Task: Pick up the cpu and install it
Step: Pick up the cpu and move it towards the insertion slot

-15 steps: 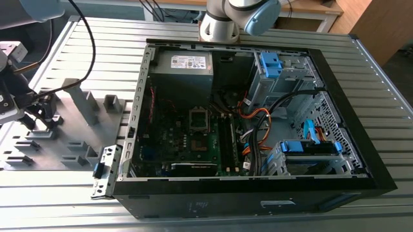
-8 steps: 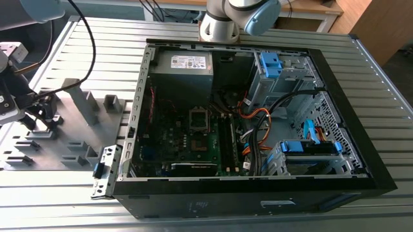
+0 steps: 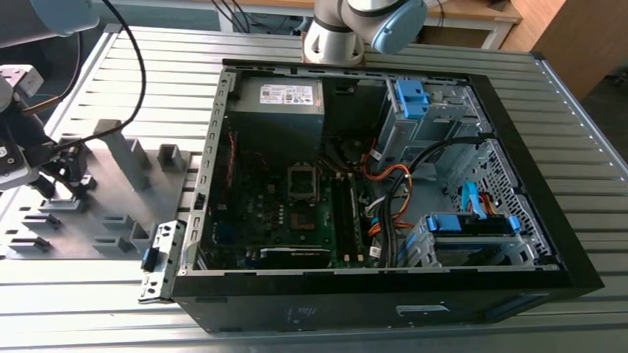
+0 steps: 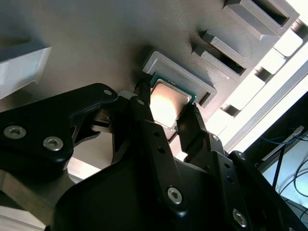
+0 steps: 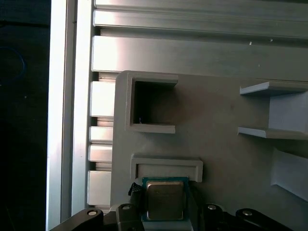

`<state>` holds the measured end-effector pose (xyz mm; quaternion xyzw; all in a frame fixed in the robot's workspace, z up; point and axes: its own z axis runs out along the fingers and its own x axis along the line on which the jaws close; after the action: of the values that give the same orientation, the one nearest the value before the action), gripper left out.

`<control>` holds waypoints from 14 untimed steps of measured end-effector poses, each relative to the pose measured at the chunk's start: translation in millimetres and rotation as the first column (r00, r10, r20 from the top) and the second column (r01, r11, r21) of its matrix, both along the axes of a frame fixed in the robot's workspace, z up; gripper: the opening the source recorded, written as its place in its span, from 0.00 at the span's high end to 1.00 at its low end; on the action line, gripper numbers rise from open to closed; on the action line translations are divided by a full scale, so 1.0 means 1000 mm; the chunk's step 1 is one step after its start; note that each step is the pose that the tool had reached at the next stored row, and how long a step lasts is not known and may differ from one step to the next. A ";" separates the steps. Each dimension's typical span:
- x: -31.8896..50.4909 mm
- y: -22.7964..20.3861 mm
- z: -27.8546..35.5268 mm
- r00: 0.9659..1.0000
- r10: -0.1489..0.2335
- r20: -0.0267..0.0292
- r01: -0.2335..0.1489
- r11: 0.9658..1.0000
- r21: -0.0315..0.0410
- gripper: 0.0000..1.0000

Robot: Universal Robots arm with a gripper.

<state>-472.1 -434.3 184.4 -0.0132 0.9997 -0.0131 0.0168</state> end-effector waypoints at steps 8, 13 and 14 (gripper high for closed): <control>0.0000 0.0000 -0.0012 1.000 0.000 0.000 0.000 1.000 0.000 0.53; 0.0000 0.0000 -0.0014 1.000 0.000 0.000 0.000 1.000 0.000 0.46; 0.0000 0.0000 -0.0013 1.000 0.000 0.000 0.000 1.000 0.000 0.46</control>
<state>-472.1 -434.3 183.1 -0.0132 0.9997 -0.0130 0.0168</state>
